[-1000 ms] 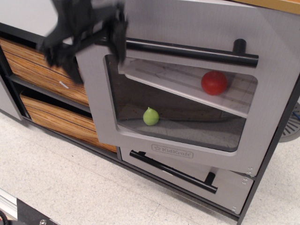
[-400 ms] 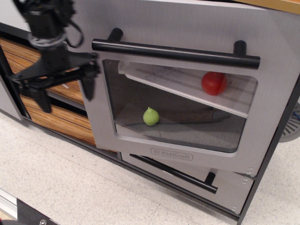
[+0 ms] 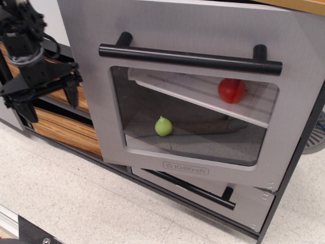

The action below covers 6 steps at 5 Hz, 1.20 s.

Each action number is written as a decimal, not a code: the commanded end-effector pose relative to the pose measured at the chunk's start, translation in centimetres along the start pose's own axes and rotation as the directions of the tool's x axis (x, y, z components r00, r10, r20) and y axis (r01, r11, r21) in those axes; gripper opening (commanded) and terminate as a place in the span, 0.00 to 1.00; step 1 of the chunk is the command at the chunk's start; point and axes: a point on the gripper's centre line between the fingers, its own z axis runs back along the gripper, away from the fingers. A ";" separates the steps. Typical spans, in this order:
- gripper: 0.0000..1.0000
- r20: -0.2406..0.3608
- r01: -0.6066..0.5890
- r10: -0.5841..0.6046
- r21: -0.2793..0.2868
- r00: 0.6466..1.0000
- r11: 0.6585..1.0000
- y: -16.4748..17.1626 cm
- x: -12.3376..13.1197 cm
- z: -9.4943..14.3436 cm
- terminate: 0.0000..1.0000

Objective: Open oven

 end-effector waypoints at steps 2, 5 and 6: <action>1.00 0.210 -0.201 0.175 0.111 0.962 0.973 2.5 5.3 4.6 0.00; 1.00 0.115 -0.270 0.272 -0.037 0.955 0.962 -2.1 5.5 4.0 0.00; 1.00 -0.030 -0.152 0.149 -0.114 0.988 0.982 -2.5 5.3 4.6 0.00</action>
